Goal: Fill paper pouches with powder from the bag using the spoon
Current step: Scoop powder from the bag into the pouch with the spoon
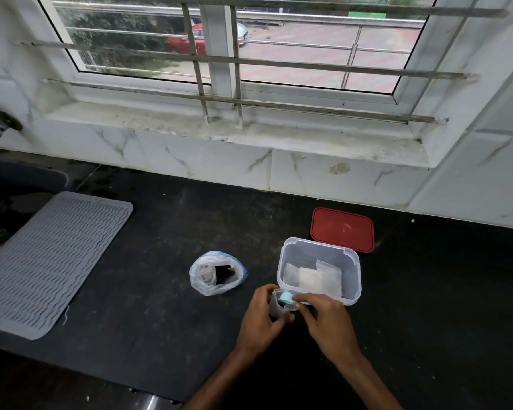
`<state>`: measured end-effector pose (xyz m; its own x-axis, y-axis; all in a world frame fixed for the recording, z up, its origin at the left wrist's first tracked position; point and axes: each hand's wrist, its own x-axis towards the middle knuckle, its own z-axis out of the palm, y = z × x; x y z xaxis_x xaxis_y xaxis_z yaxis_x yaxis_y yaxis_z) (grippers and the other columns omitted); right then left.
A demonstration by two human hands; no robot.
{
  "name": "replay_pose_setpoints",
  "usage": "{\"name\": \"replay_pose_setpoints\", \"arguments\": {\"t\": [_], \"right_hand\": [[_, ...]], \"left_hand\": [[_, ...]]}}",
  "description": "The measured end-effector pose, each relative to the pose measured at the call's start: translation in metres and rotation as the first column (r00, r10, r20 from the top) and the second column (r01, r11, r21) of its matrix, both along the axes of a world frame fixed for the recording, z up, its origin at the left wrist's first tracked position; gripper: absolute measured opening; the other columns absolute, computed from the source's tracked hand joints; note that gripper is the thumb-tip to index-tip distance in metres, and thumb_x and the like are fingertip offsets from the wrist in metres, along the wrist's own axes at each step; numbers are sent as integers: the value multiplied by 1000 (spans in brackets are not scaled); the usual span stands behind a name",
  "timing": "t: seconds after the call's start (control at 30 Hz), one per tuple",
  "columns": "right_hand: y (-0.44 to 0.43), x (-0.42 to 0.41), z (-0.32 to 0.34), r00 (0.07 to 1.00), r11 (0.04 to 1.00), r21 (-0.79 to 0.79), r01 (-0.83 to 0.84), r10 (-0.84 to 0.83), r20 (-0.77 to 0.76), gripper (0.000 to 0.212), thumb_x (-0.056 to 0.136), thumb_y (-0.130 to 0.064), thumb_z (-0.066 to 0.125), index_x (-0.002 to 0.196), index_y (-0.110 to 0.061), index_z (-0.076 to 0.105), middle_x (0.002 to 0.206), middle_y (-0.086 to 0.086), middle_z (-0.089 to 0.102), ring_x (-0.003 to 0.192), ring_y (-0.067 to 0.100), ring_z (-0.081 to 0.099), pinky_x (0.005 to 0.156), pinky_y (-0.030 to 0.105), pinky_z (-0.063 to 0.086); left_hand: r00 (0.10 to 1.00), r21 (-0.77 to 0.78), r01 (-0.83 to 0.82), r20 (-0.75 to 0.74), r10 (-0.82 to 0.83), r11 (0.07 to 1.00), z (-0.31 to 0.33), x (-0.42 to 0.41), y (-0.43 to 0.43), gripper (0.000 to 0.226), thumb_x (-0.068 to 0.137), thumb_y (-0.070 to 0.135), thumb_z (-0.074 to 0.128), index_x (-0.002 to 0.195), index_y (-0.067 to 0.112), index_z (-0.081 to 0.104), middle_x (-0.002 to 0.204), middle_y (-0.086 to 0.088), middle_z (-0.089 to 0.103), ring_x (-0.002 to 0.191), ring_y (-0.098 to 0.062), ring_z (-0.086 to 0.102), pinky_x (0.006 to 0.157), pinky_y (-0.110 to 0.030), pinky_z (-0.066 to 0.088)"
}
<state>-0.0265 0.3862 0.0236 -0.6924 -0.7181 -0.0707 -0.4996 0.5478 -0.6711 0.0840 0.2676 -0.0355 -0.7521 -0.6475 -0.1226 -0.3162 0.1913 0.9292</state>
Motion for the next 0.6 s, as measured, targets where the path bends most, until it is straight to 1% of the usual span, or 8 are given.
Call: {"name": "replay_pose_setpoints", "arguments": {"t": [0.1, 0.17, 0.23, 0.33, 0.37, 0.43, 0.53, 0.6], "right_hand": [[-3, 4, 8, 998, 993, -93, 70, -68, 17, 24, 85, -19, 76, 109, -26, 75, 107, -17, 72, 97, -1, 65, 97, 24, 52], [-9, 7, 18, 993, 978, -173, 113, -108, 39, 20, 84, -17, 76, 101, -28, 76, 95, -32, 65, 92, -13, 62, 87, 9, 49], [-24, 14, 29, 992, 971, -214, 103, -86, 89, 21, 85, -16, 75, 101, -30, 74, 93, -36, 61, 93, -18, 59, 79, 0, 45], [-57, 26, 31, 996, 973, -229, 15, 5, 88, 24, 89, -16, 72, 110, -28, 74, 101, -23, 70, 92, -13, 62, 84, 8, 50], [-71, 32, 29, 997, 977, -213, -27, 42, 63, 26, 90, -16, 70, 113, -25, 73, 106, -18, 72, 94, -11, 63, 87, 9, 50], [-98, 42, 19, 993, 982, -145, -119, 120, -5, 29, 92, -18, 67, 120, -22, 70, 114, -11, 72, 99, -4, 64, 92, 11, 48], [-132, 50, 5, 977, 980, -7, -200, 199, -73, 30, 95, -19, 62, 125, -20, 66, 119, -4, 71, 106, 6, 65, 98, 19, 48], [-150, 54, -1, 961, 968, 65, -240, 247, -122, 29, 96, -20, 60, 125, -19, 66, 117, 0, 71, 106, 9, 65, 98, 23, 50]], "left_hand": [[998, -27, 60, 22, -59, 998, 9, 8, -9, 71, 64, 48, 85, 123, 44, 46, 123, 23, 55, 114, 3, 56, 92, -26, 52], [993, -89, 112, 41, -109, 990, 15, 16, -25, 84, 60, 53, 85, 131, 40, 41, 132, 25, 47, 123, 6, 47, 98, -19, 46], [987, -161, 159, 58, -151, 974, 21, 25, -49, 87, 64, 55, 83, 137, 35, 39, 140, 21, 42, 130, 6, 40, 104, -16, 39], [999, -348, 22, -31, -35, 937, 28, 36, -88, 57, 79, 38, 78, 129, 26, 51, 137, 14, 51, 130, -2, 44, 108, -21, 38], [998, -443, -53, -63, 28, 895, 29, 39, -102, 48, 82, 28, 77, 125, 23, 56, 136, 10, 53, 129, -4, 46, 110, -24, 37], [992, -575, -120, -50, 111, 809, 30, 45, -127, 44, 84, 14, 74, 125, 17, 59, 142, 3, 49, 131, -9, 44, 110, -24, 36], [986, -707, 33, 140, 94, 706, 24, 45, -156, 42, 81, 13, 73, 121, 17, 64, 150, -9, 43, 131, -25, 47, 104, -40, 45], [959, -700, 131, 269, 89, 702, 19, 41, -167, 38, 82, 14, 70, 120, 20, 66, 153, -13, 39, 131, -30, 48, 99, -45, 49]]}}
